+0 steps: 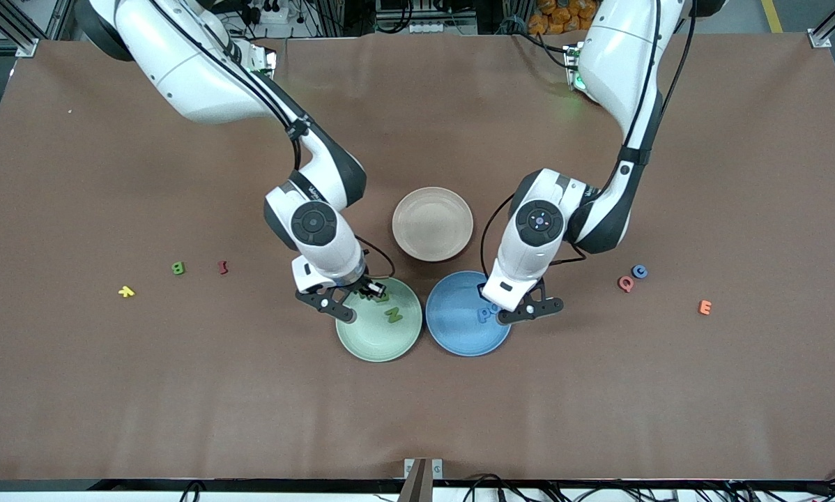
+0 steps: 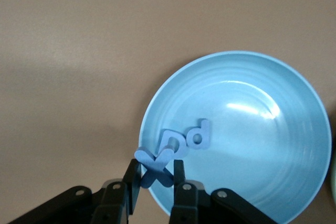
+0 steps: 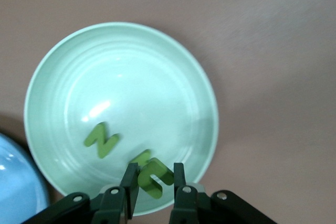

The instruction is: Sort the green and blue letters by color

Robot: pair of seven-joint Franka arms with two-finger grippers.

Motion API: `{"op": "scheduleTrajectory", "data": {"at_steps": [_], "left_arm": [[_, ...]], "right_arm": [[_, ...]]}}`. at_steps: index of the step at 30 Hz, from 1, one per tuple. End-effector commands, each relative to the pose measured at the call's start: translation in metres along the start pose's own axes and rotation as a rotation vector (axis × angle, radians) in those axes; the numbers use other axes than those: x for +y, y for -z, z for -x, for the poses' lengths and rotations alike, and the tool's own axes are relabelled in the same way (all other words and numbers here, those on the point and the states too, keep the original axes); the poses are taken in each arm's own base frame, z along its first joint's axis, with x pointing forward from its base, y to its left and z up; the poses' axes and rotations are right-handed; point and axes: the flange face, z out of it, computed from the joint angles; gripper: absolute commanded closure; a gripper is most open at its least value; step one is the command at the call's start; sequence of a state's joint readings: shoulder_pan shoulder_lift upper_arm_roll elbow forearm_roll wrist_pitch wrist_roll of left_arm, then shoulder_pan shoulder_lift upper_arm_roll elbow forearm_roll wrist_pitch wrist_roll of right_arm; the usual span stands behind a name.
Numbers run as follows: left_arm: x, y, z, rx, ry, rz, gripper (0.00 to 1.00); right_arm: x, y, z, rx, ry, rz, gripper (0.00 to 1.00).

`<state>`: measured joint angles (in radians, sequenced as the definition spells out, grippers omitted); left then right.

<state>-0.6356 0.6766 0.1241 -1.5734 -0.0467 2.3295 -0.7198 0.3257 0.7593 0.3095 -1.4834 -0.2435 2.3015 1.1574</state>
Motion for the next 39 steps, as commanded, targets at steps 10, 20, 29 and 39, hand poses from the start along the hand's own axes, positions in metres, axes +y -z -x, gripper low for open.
{"op": "scheduleTrajectory", "data": {"at_steps": [10,20,29,39], "left_arm": [[0.018,-0.009,-0.006,-0.001,0.04,0.001,0.84],[0.017,-0.011,-0.007,0.0,0.062,-0.002,0.0],[0.014,-0.006,-0.008,0.01,0.068,-0.006,0.0],[-0.055,0.007,-0.029,-0.012,-0.048,-0.05,0.0]], "right_arm": [[-0.017,-0.033,-0.004,0.039,-0.057,-0.013,1.0],[-0.018,-0.033,-0.008,0.049,-0.058,-0.037,0.73],[-0.012,-0.024,-0.022,0.058,-0.075,-0.04,0.23],[-0.008,0.0,-0.035,0.071,-0.09,-0.05,0.01]]}}
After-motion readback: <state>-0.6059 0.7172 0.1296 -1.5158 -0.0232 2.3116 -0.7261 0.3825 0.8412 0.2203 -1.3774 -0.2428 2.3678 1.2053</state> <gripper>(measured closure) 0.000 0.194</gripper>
